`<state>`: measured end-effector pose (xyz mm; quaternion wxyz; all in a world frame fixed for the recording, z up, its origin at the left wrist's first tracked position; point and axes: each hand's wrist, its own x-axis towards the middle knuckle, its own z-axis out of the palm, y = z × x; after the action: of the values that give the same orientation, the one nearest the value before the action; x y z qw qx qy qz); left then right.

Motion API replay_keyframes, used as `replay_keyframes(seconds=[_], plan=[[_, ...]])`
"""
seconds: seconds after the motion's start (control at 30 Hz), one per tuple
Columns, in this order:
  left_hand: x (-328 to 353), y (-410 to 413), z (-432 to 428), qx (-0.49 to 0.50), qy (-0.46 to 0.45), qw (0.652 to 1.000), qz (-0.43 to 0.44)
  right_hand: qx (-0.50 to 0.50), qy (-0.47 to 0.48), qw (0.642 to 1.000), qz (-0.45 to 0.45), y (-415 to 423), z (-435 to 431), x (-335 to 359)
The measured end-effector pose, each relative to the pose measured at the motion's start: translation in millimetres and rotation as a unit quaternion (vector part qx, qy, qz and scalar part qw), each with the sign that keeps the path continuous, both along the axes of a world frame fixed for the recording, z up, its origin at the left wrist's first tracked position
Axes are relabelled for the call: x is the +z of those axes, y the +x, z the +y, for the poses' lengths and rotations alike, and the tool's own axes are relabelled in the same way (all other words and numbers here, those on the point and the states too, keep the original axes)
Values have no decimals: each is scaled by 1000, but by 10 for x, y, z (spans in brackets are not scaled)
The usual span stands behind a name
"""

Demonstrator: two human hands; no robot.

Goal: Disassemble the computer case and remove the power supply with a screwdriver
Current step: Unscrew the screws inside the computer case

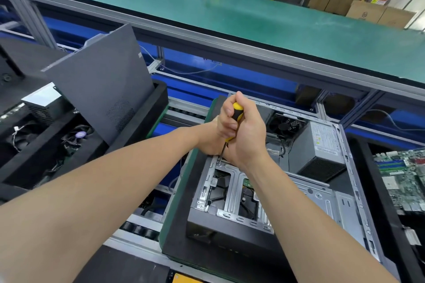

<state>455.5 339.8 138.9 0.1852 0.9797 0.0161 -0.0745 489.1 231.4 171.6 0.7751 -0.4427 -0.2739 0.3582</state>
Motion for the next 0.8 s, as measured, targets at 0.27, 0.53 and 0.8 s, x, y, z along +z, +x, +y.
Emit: replay_keyframes(seconds=[0.27,0.53,0.8], plan=[[-92,17,55,-18,-18,999,20,40,-42,994,-96,-21,58,-39],[-39,24,91,-45,113,992,32,151,-41,985,-70,-5,94,13],[128,-78,-102,-10,-88,996,-12,-13,-57,998,-17,61,-117,124]])
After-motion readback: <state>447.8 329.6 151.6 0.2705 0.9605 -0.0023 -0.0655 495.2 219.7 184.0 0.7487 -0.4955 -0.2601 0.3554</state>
